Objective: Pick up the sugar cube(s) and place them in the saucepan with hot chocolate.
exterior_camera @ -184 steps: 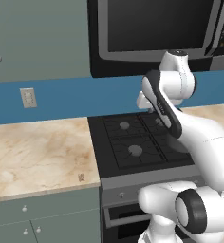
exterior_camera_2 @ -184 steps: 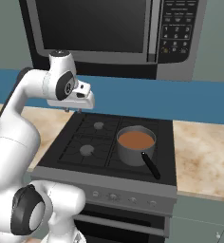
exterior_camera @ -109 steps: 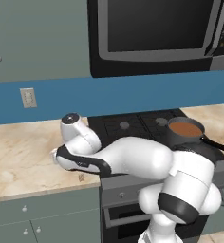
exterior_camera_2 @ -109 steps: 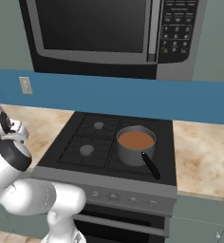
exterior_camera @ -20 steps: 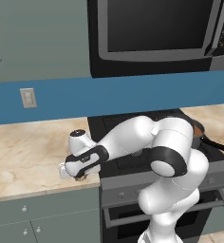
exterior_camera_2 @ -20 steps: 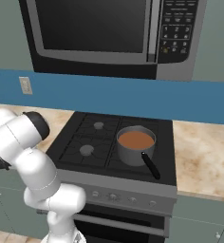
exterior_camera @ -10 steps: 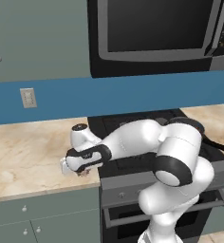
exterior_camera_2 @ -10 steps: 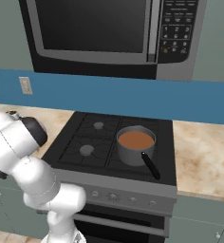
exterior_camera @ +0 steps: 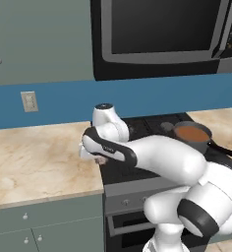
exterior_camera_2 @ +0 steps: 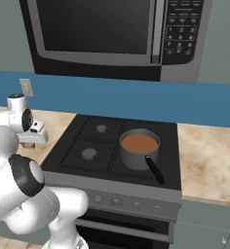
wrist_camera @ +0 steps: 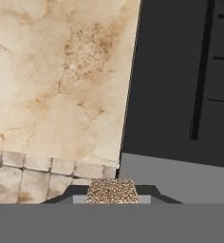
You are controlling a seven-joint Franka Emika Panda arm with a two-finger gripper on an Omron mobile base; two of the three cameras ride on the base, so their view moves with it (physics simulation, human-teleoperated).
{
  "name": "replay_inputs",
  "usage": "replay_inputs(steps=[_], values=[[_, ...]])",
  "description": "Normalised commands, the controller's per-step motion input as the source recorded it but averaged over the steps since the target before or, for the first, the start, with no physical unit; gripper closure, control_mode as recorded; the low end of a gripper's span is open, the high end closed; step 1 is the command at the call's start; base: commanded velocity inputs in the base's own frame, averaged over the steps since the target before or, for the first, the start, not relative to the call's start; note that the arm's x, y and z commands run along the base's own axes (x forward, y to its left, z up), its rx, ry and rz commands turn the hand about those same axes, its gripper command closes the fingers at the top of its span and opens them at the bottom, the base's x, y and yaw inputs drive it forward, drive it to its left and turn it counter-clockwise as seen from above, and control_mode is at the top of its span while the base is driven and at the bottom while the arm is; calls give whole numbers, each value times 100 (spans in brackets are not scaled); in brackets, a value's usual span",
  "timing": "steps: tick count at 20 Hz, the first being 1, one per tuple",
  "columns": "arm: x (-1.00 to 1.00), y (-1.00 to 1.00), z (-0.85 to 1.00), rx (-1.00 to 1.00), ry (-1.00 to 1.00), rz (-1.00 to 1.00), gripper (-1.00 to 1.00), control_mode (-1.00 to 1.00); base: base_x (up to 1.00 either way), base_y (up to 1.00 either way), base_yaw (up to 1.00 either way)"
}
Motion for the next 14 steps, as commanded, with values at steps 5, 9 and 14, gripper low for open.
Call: replay_inputs(steps=[5, 9, 14], values=[[0, -76, 93, 0, 0, 0, 100, -100, 0, 0, 0], [5, -94, 59, 0, 0, 0, 100, -100, 0, 0, 0], [25, -100, 8, 0, 0, -2, 100, -100, 0, 0, 0]])
